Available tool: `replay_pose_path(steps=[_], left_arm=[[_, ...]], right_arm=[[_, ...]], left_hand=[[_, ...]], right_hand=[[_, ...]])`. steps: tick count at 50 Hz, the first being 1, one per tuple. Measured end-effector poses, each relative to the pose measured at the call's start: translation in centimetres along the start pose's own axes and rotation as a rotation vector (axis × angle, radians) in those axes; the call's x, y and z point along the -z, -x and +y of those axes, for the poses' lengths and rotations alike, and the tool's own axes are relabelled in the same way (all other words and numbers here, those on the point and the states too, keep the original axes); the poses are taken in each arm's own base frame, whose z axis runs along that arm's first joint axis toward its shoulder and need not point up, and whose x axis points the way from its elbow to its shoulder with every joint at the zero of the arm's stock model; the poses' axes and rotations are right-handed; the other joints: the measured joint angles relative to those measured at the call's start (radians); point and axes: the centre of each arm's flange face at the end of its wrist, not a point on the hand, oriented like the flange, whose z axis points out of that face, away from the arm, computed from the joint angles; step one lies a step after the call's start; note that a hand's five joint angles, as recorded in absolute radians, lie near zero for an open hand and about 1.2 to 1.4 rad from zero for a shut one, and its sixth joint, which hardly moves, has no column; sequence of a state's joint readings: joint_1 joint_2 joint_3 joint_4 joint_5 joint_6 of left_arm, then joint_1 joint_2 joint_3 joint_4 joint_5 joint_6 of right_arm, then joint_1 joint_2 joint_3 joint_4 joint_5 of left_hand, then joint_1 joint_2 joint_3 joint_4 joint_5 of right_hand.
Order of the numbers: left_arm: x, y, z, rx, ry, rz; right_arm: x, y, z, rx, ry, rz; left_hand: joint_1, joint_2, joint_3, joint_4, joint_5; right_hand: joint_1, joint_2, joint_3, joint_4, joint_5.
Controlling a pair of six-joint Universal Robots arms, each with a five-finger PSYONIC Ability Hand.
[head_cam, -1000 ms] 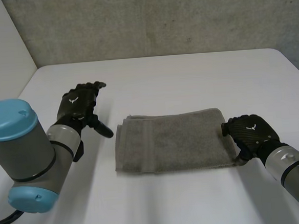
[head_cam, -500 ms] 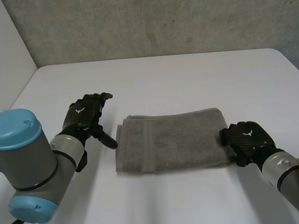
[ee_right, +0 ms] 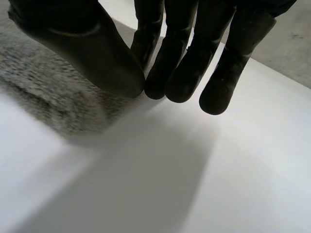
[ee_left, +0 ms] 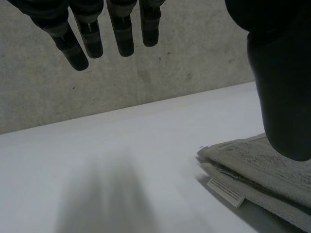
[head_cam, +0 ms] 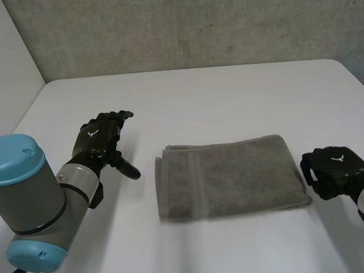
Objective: Fold the towel.
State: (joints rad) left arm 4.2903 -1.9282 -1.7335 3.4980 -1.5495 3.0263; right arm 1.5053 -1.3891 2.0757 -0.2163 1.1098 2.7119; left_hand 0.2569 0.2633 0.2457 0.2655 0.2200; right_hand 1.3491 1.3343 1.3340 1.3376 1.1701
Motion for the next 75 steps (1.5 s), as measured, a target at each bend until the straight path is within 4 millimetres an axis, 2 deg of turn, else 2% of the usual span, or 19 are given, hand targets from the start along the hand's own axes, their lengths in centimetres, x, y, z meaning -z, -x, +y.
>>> replay_pose_path(steps=[5,8,10,13,15,16,17,19,20,24,28,32,35,39,52,61,67,75], left_arm=[[0.0,0.1,-0.1,0.001,-0.001,-0.002],[0.0,0.1,-0.1,0.002,-0.002,-0.003],[0.0,0.1,-0.1,0.003,-0.003,-0.004],[0.0,0.1,-0.2,0.003,-0.006,-0.004],[0.0,0.1,-0.3,0.003,-0.008,-0.005],[0.1,0.1,-0.3,0.003,-0.01,-0.005],[0.1,0.1,-0.4,0.003,-0.012,-0.006],[0.1,0.1,-0.5,0.004,-0.015,-0.007],[0.2,0.1,-0.6,0.004,-0.017,-0.008],[0.2,0.2,-0.7,0.004,-0.021,-0.012],[0.1,0.4,-0.8,0.005,-0.021,-0.016],[0.1,0.5,-0.7,0.005,-0.018,-0.018],[0.1,0.5,-0.6,0.005,-0.015,-0.017],[0.2,0.5,-0.5,0.005,-0.013,-0.017],[0.1,0.5,-0.3,0.005,-0.006,-0.017],[0.1,0.5,-0.3,0.005,-0.007,-0.018],[0.1,0.5,-0.3,0.005,-0.008,-0.018],[0.1,0.5,-0.4,0.005,-0.01,-0.019]], right_arm=[[0.1,-1.1,-1.5,0.017,-0.033,0.012],[0.0,-0.4,-3.4,0.046,-0.08,-0.019],[0.0,1.2,-5.2,0.067,-0.124,-0.07],[0.4,4.8,-7.9,0.09,-0.194,-0.172],[0.6,6.8,-9.0,0.091,-0.216,-0.222],[0.8,7.9,-9.5,0.089,-0.222,-0.243],[1.0,9.0,-9.8,0.086,-0.224,-0.258],[1.2,10.0,-10.0,0.08,-0.218,-0.259],[1.3,10.4,-9.9,0.077,-0.211,-0.253],[1.5,10.6,-8.6,0.074,-0.188,-0.218],[1.2,8.4,-6.3,0.074,-0.151,-0.146],[1.1,5.2,-3.7,0.072,-0.099,-0.08],[1.1,3.5,-2.2,0.061,-0.07,-0.068],[1.3,2.3,-0.9,0.036,-0.046,-0.077],[0.7,2.2,0.5,0.024,-0.047,-0.086],[0.0,2.2,1.5,0.018,-0.036,-0.085],[-0.3,2.1,1.6,0.02,-0.038,-0.084],[-0.3,1.7,1.6,0.025,-0.022,-0.068]], left_hand=[[0.0,0.0,0.0,0.0,0.0],[0.0,0.0,0.0,0.0,0.0],[0.0,0.0,0.0,0.0,0.0],[0.0,0.0,0.0,0.0,0.0],[0.0,0.0,0.0,0.0,0.0],[0.0,0.0,0.0,0.0,0.0],[0.0,0.0,0.0,0.0,0.0],[0.0,0.0,0.0,0.0,0.0],[0.0,0.0,0.0,0.0,0.0],[0.0,0.0,0.0,0.0,0.0],[0.0,0.0,0.0,0.0,0.0],[0.0,0.0,0.0,0.0,0.0],[0.0,0.0,0.0,0.0,0.0],[0.0,0.0,0.0,0.0,0.0],[0.0,0.0,0.0,0.0,0.0],[0.0,0.0,0.0,0.0,0.0],[0.0,0.0,0.0,0.0,0.0],[0.0,0.0,0.0,0.0,0.0]], right_hand=[[0.0,0.0,0.0,0.0,0.0],[0.0,0.0,0.0,0.0,0.0],[0.0,0.0,0.0,0.0,0.0],[0.0,0.0,0.0,0.0,0.0],[-0.03,-0.021,-0.019,-0.022,-0.028],[-0.113,-0.102,-0.095,-0.106,-0.117],[-0.311,-0.309,-0.292,-0.303,-0.322],[-0.598,-0.597,-0.578,-0.568,-0.595],[-0.69,-0.684,-0.674,-0.674,-0.702],[-0.784,-0.762,-0.769,-0.77,-0.812],[-0.795,-0.765,-0.773,-0.774,-0.82],[-0.796,-0.765,-0.773,-0.774,-0.82],[-0.796,-0.765,-0.773,-0.774,-0.82],[-0.796,-0.765,-0.773,-0.774,-0.816],[-0.739,-0.732,-0.727,-0.729,-0.723],[-0.198,-0.182,-0.171,-0.176,-0.185],[-0.092,-0.046,-0.011,-0.009,-0.019],[-0.089,-0.046,-0.005,-0.004,-0.018]])
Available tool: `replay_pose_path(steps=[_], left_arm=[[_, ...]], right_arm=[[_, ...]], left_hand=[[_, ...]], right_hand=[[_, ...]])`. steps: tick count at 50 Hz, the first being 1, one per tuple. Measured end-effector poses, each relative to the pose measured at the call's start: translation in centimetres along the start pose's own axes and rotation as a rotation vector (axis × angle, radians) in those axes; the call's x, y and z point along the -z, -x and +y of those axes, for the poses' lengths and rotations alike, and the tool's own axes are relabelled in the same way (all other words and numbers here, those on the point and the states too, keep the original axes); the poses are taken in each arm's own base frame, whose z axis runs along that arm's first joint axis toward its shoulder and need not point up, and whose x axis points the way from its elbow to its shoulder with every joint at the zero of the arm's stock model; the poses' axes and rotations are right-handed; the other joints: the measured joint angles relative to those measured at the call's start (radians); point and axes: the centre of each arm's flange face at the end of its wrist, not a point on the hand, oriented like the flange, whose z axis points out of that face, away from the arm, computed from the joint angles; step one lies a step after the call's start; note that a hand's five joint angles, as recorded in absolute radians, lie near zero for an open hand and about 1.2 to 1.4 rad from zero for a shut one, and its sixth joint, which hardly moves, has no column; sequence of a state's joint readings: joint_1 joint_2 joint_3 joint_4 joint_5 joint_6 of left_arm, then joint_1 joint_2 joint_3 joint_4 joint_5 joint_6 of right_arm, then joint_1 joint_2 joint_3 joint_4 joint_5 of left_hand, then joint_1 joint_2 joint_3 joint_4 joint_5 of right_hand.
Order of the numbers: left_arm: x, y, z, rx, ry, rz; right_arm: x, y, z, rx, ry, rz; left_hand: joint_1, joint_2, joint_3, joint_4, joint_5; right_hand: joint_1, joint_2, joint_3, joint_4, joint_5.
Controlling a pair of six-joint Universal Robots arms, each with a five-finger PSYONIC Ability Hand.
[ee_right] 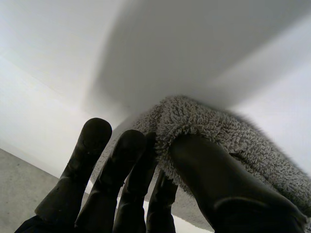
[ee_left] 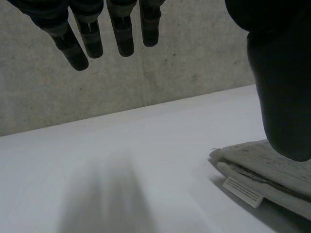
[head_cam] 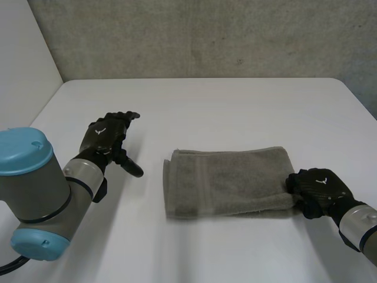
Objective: Fold the towel.
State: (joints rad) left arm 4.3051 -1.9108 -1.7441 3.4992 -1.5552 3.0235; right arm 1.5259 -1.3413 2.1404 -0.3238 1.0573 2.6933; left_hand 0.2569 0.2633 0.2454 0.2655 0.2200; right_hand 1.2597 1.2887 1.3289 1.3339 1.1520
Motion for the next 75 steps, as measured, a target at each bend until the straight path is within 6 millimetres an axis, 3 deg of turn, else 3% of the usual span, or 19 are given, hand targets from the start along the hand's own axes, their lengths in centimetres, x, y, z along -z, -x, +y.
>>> replay_pose_path(steps=[8,12,17,20,26,29,32,38,44,48,59,64,67,71,75], left_arm=[[0.1,-0.1,-0.7,0.0,-0.02,0.003],[0.0,-0.3,-1.5,-0.001,-0.047,0.009],[0.0,-0.7,-3.0,-0.001,-0.094,0.02],[-0.1,-1.0,-4.0,-0.001,-0.123,0.03],[0.0,-1.9,-4.8,0.001,-0.149,0.053],[0.1,-2.3,-4.8,0.002,-0.152,0.063],[0.2,-2.7,-4.6,0.002,-0.147,0.073],[0.4,-3.4,-4.1,0.0,-0.131,0.092],[0.6,-4.6,-2.6,-0.006,-0.089,0.125],[0.7,-5.5,-1.3,-0.014,-0.053,0.148],[1.2,-7.1,4.7,-0.056,0.137,0.19],[1.2,-7.0,6.1,-0.085,0.203,0.174],[1.1,-7.0,5.9,-0.111,0.211,0.162],[1.0,-7.3,3.9,-0.144,0.175,0.147],[1.3,-7.7,-0.3,-0.161,0.092,0.13]], right_arm=[[1.2,-1.2,-2.0,0.066,0.021,0.022],[1.5,-0.8,-5.1,0.134,-0.035,-0.005],[1.7,3.4,-10.0,0.201,-0.184,-0.136],[1.8,7.6,-12.4,0.219,-0.262,-0.257],[1.6,15.0,-13.0,0.249,-0.291,-0.444],[1.4,17.7,-12.3,0.263,-0.273,-0.484],[1.2,18.9,-11.6,0.265,-0.243,-0.457],[1.3,17.6,-12.0,0.217,-0.23,-0.335],[1.2,13.2,-13.4,0.08,-0.252,-0.182],[0.8,11.8,-13.1,0.026,-0.241,-0.157],[-2.5,11.7,-7.7,-0.021,-0.076,-0.187],[-3.7,11.7,-6.1,-0.026,-0.029,-0.188],[-4.0,11.6,-6.3,-0.026,-0.031,-0.182],[-3.8,11.2,-8.2,-0.025,-0.078,-0.168],[-2.4,10.2,-12.3,-0.034,-0.182,-0.139]], left_hand=[[0.0,0.0,0.0,0.0,0.0],[0.0,0.0,0.0,0.0,0.0],[0.0,0.0,0.0,0.0,0.0],[0.0,0.0,0.0,0.0,0.0],[0.0,0.0,0.0,0.0,0.0],[0.0,0.0,0.0,0.0,0.0],[0.0,0.0,0.0,0.0,0.0],[0.0,0.0,0.0,0.0,0.0],[0.0,0.0,0.0,0.0,0.0],[0.0,0.0,0.0,0.0,0.0],[0.0,0.0,0.0,0.0,0.0],[0.0,0.0,0.0,0.0,0.0],[0.0,0.0,0.0,0.0,0.0],[0.0,0.0,-0.001,0.0,0.0],[0.0,0.0,-0.001,0.0,-0.001]], right_hand=[[0.011,0.0,0.0,0.0,0.0],[0.02,0.006,0.0,0.0,0.0],[0.023,0.012,0.0,0.0,0.0],[0.024,0.016,0.0,0.0,0.0],[0.029,0.017,0.0,0.0,0.0],[-0.222,-0.256,-0.279,-0.283,-0.288],[-0.755,-0.794,-0.813,-0.8,-0.83],[-0.917,-0.938,-0.983,-1.008,-1.043],[-0.932,-0.938,-0.983,-1.011,-1.049],[-0.932,-0.938,-0.983,-1.011,-1.049],[-0.96,-0.968,-1.01,-1.029,-1.07],[-1.01,-1.033,-1.078,-1.069,-1.084],[-1.011,-1.033,-1.078,-1.069,-1.086],[-1.015,-1.033,-1.078,-1.069,-1.089],[-1.019,-1.033,-1.078,-1.069,-1.089]])
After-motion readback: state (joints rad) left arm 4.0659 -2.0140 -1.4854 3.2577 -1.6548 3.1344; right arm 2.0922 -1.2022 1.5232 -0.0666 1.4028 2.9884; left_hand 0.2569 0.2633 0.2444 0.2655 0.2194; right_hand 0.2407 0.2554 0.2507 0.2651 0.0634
